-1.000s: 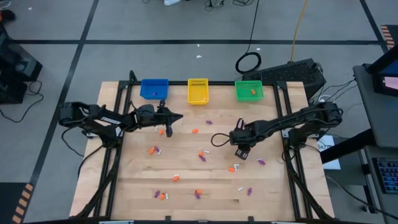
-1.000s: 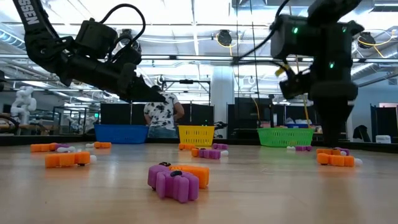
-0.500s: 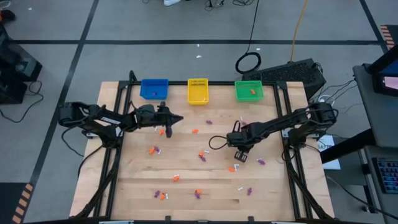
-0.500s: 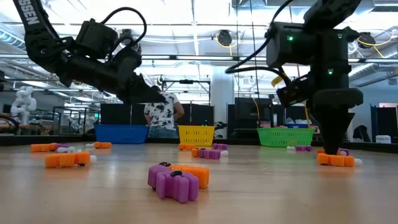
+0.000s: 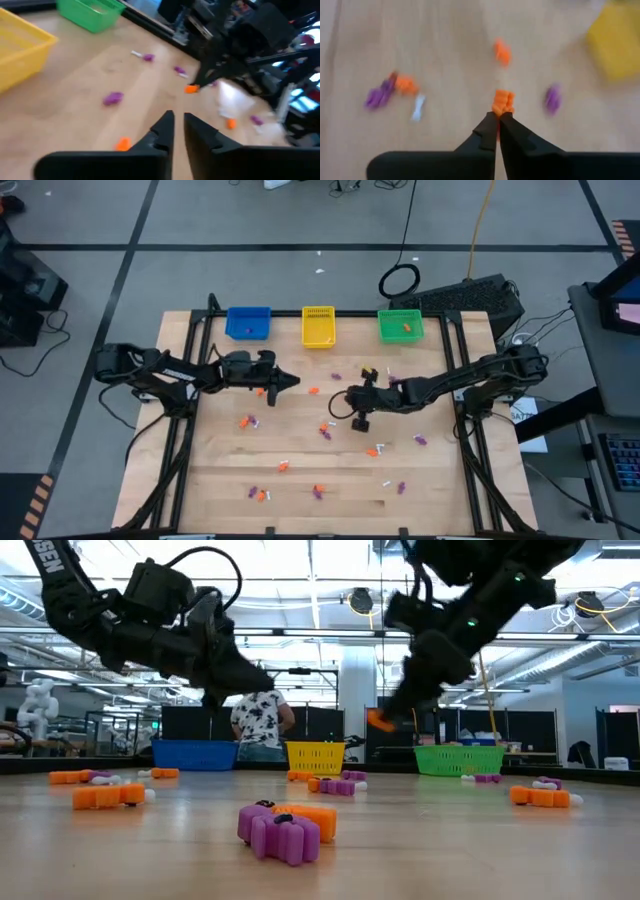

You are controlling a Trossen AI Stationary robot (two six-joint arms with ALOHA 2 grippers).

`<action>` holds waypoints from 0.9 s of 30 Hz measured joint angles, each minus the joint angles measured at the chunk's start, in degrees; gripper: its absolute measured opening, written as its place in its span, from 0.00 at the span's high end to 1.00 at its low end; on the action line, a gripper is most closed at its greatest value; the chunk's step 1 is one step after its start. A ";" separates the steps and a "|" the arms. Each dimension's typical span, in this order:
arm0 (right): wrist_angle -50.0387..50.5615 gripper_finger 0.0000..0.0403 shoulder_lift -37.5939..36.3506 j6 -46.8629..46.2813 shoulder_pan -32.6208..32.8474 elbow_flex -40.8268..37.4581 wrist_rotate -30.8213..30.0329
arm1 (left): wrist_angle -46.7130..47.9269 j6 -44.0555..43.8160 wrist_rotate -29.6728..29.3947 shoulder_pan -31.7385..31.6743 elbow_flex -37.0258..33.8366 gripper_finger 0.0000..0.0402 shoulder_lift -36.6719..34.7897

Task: Sort Halloween decoration
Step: Put the orange skeleton toy into the green bin

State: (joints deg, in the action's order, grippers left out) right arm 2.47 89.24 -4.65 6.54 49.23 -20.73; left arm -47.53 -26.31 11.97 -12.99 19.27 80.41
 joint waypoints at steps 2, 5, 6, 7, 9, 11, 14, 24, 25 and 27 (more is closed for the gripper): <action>-6.13 1.00 0.79 5.61 -0.04 0.00 -1.92 | 1.21 -0.41 -0.04 1.53 1.19 0.81 0.30; -13.39 1.00 2.35 13.75 -0.06 0.00 -3.64 | 1.68 -1.54 -2.62 3.30 3.41 0.71 1.42; -15.58 1.00 3.04 16.05 -0.11 0.00 -3.63 | 1.64 -1.78 -3.73 3.60 4.04 0.69 1.83; -17.56 1.00 3.42 17.84 -0.18 0.00 -3.61 | 1.62 -1.50 -4.99 3.94 4.76 0.66 2.32; -21.01 1.00 4.02 20.17 -0.20 0.00 -3.31 | 1.60 1.77 -6.66 4.48 5.64 0.62 3.23; -22.88 1.00 4.26 21.43 -0.21 0.10 -3.27 | 1.54 7.77 -6.51 5.09 6.37 0.60 3.89; -24.42 1.00 4.31 21.86 -0.21 0.02 -3.04 | 1.17 18.94 -6.70 6.41 6.73 0.59 4.84; -27.99 1.00 4.26 20.88 -0.21 0.04 3.67 | -4.76 35.46 -5.79 8.26 7.48 0.59 7.40; -28.03 1.00 4.26 20.79 -0.21 0.04 4.34 | -4.51 35.97 -3.95 8.35 7.64 0.59 7.42; -28.36 1.00 4.26 20.05 -0.21 0.04 4.98 | -4.51 36.21 -1.80 8.54 8.62 0.59 7.93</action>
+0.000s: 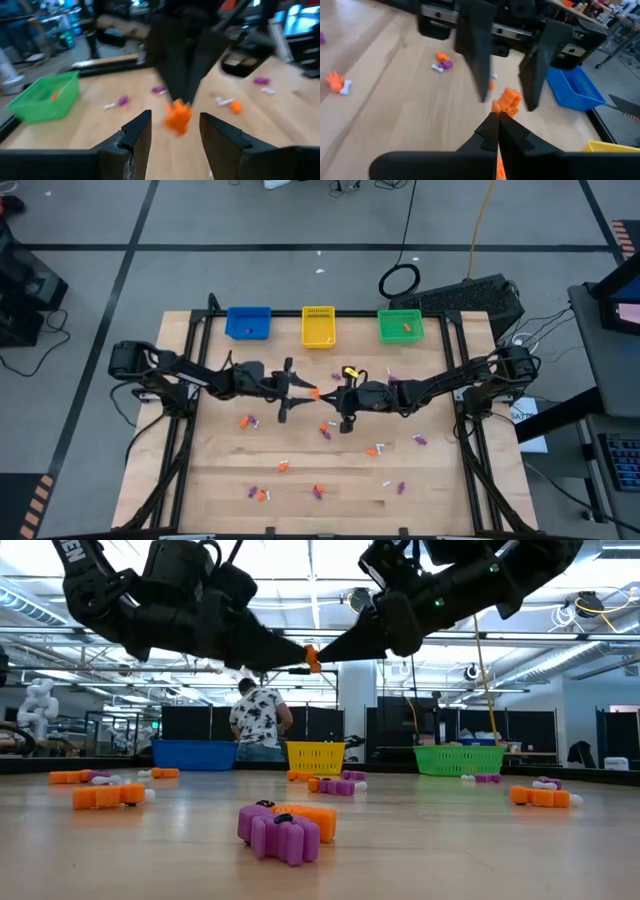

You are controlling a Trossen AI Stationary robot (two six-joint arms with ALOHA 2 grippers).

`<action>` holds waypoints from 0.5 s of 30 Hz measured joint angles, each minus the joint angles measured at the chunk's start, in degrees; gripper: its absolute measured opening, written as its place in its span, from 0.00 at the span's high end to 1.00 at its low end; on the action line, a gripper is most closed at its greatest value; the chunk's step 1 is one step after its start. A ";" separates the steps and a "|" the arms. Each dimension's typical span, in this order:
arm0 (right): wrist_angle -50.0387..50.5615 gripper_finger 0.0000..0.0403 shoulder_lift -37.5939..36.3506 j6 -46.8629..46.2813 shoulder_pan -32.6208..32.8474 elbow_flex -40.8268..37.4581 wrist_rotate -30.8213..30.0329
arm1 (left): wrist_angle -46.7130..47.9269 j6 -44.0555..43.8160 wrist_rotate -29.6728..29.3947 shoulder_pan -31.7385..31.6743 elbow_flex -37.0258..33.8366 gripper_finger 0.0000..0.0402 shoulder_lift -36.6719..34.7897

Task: Sort Halloween decoration
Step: Put the orange skeleton toy into the green bin

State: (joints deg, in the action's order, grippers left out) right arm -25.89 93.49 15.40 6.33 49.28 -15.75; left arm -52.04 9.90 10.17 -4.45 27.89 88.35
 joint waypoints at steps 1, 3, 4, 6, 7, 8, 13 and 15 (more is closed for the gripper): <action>-0.01 1.00 0.00 -0.26 0.00 0.00 0.80 | -0.09 0.02 0.76 0.07 0.50 0.59 0.27; -0.58 1.00 0.00 -0.38 0.00 0.00 1.03 | 0.25 0.03 3.03 0.04 1.20 0.59 0.71; -0.92 1.00 0.00 -0.37 0.00 0.00 1.05 | 0.22 0.03 3.89 0.12 1.86 0.59 1.32; -1.74 1.00 0.00 -0.37 0.04 0.00 1.17 | 0.29 0.05 4.20 0.37 2.42 0.59 2.36; -2.03 1.00 0.00 -0.37 0.09 0.00 1.25 | 0.57 0.09 4.36 0.53 2.57 0.59 2.75; -2.25 1.00 0.00 -0.37 0.16 0.00 1.23 | 0.52 0.24 4.49 0.72 2.88 0.61 3.31; -2.62 1.00 0.00 -0.75 0.22 0.00 1.39 | 0.51 1.43 4.52 1.19 2.92 0.73 4.14; -2.62 1.00 0.00 -0.99 0.24 0.00 1.56 | 0.54 1.45 5.06 1.19 2.92 0.79 4.14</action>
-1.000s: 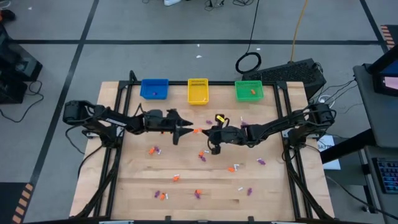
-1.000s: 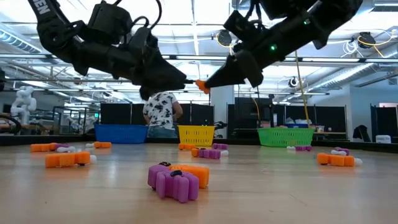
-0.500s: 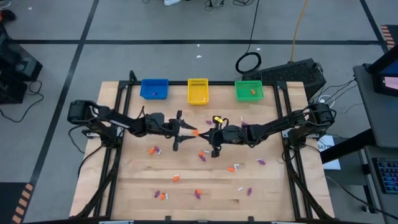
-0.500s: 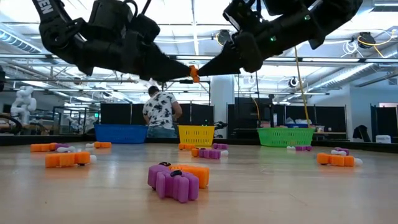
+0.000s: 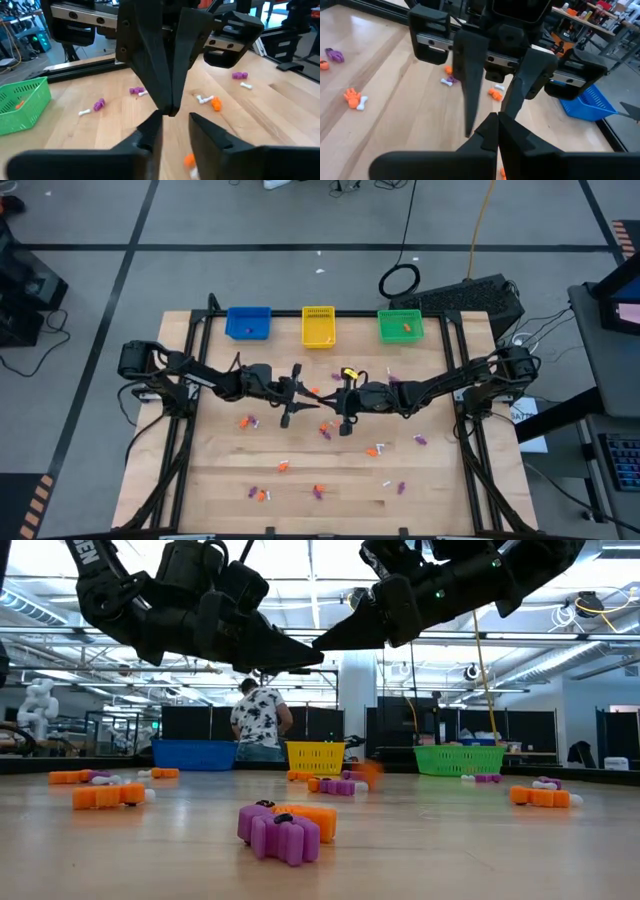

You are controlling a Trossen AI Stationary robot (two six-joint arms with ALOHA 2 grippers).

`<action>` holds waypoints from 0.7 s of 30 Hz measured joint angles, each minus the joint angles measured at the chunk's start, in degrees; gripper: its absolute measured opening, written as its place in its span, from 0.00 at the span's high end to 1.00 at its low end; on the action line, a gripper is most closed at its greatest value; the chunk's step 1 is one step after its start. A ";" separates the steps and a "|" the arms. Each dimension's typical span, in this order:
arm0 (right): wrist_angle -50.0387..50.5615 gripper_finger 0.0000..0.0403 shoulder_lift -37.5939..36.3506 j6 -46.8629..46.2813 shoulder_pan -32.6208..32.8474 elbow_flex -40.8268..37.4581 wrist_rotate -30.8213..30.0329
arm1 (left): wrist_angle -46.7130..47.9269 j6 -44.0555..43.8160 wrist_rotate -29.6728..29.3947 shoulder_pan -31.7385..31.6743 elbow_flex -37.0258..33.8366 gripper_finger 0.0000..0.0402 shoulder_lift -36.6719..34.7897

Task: Sort Halloween decoration
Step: Put the orange skeleton toy into the green bin

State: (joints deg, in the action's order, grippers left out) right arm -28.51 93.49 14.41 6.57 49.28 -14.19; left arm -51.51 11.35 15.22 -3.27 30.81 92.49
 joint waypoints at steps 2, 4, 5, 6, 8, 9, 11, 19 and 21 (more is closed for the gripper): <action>-0.02 1.00 -0.01 -0.09 0.02 0.00 0.01 | 0.28 0.04 0.61 -0.02 0.00 0.86 0.02; 0.51 1.00 -0.02 -0.61 -0.01 0.02 -0.50 | 1.61 0.17 1.25 -0.35 0.00 0.93 0.02; 1.40 1.00 -0.02 -1.32 -0.05 0.02 -0.87 | 2.71 0.14 1.26 -0.48 0.00 0.96 0.02; 2.71 1.00 -0.14 -2.52 -0.07 0.04 -1.00 | 4.05 -0.27 1.24 -0.65 0.00 0.98 0.02; 6.92 1.00 -0.65 -6.69 -0.09 0.04 -2.24 | 7.25 -2.52 0.68 -0.83 0.21 0.98 0.02; 9.90 0.99 -1.19 -9.25 -0.02 0.06 -2.26 | 9.28 -3.70 0.01 -0.85 0.62 0.97 0.02; 16.92 0.96 -2.09 -15.31 0.40 0.07 -2.21 | 13.53 -4.90 -0.31 -0.80 1.38 0.94 0.02; 38.89 0.77 -3.15 -31.98 5.61 0.07 -0.68 | 19.56 -7.87 -0.50 1.30 3.82 0.79 0.02; 42.18 0.73 -3.12 -33.07 6.75 0.07 1.98 | 19.50 -8.02 -0.68 1.93 3.91 0.76 0.02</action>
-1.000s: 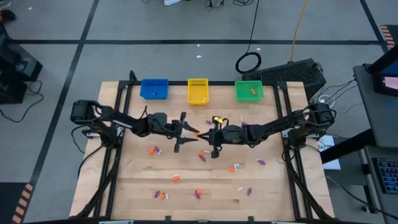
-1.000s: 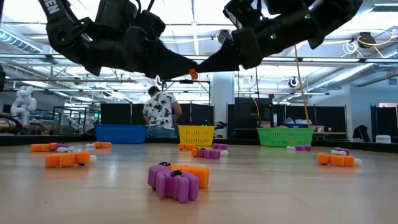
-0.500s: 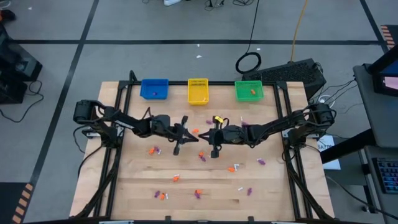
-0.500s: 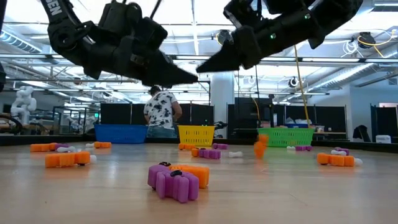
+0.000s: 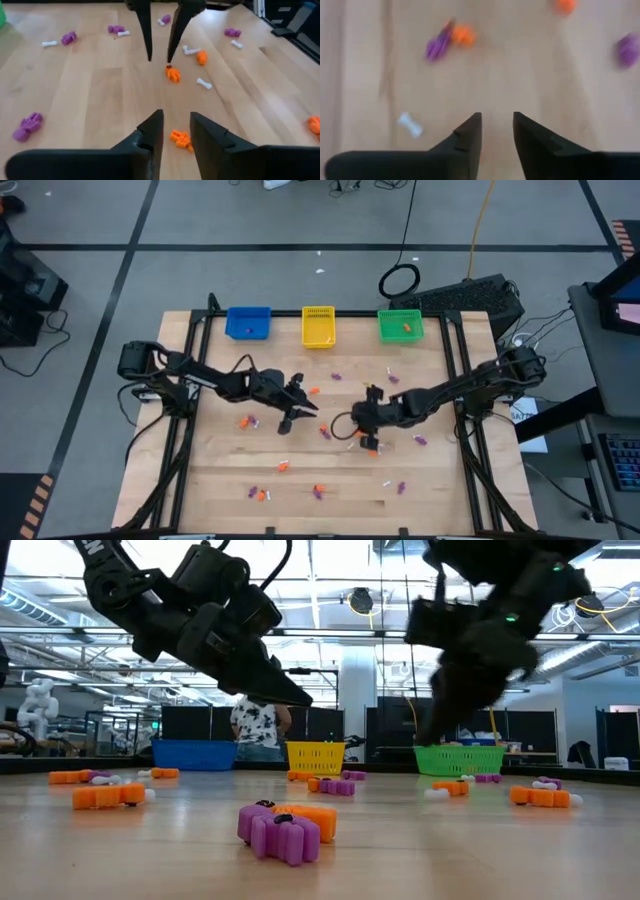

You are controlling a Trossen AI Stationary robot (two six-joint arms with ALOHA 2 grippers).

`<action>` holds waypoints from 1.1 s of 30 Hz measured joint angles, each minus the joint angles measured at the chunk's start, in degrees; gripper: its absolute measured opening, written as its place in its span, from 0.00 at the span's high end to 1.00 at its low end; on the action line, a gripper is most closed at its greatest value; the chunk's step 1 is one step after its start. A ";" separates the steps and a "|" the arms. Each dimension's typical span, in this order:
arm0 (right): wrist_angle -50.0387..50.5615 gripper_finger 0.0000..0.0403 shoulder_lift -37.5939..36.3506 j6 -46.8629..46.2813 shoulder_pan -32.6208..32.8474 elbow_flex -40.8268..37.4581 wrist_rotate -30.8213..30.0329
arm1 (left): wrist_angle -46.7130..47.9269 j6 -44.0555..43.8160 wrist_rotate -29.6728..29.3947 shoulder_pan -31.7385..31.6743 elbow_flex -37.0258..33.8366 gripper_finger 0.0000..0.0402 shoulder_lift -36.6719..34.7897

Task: Sort Halloween decoration
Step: Put the orange skeleton toy into the green bin

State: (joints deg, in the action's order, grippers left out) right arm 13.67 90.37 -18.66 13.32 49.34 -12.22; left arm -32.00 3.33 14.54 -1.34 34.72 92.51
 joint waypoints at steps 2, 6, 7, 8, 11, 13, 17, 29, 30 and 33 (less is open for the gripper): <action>1.84 0.70 0.14 -0.49 0.83 0.00 2.05 | 0.10 -0.03 -0.02 0.44 0.00 0.73 0.00; 0.74 0.67 0.42 -0.20 1.38 -0.02 5.43 | 0.24 -0.04 -0.02 0.96 0.00 0.72 0.00; 0.98 0.67 0.47 -0.11 1.38 -0.01 6.18 | 0.34 -0.04 -0.02 1.03 -0.02 0.72 0.00; 1.51 0.67 0.51 0.08 1.32 -0.02 6.31 | 0.41 -0.04 -0.02 1.05 -0.02 0.72 0.00; 1.67 0.69 1.45 0.75 0.90 0.00 6.32 | 1.54 -0.07 -0.02 1.07 -0.02 0.72 0.00; 2.06 0.69 2.65 1.51 0.80 -0.04 6.30 | 2.37 -0.09 -0.02 1.07 -0.07 0.72 0.00; 0.76 0.71 6.28 2.09 0.28 -0.02 8.70 | 2.54 -0.07 -0.02 1.07 -1.45 0.73 -0.11; -3.54 0.96 9.46 3.10 0.12 0.10 9.28 | -0.55 -2.84 -4.76 -4.76 -12.57 0.94 -16.24; -4.05 0.97 9.37 3.46 0.11 0.02 9.31 | -0.49 -3.11 -5.88 -5.44 -13.94 0.96 -18.51; -5.58 0.96 8.10 4.41 -0.28 -0.11 9.54 | -0.68 -4.38 -8.58 -7.17 -17.01 0.99 -24.74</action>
State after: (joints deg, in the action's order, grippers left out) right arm 8.09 98.47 -14.24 13.04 49.24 -2.67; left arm -32.69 -1.05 5.97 -8.51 17.71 67.77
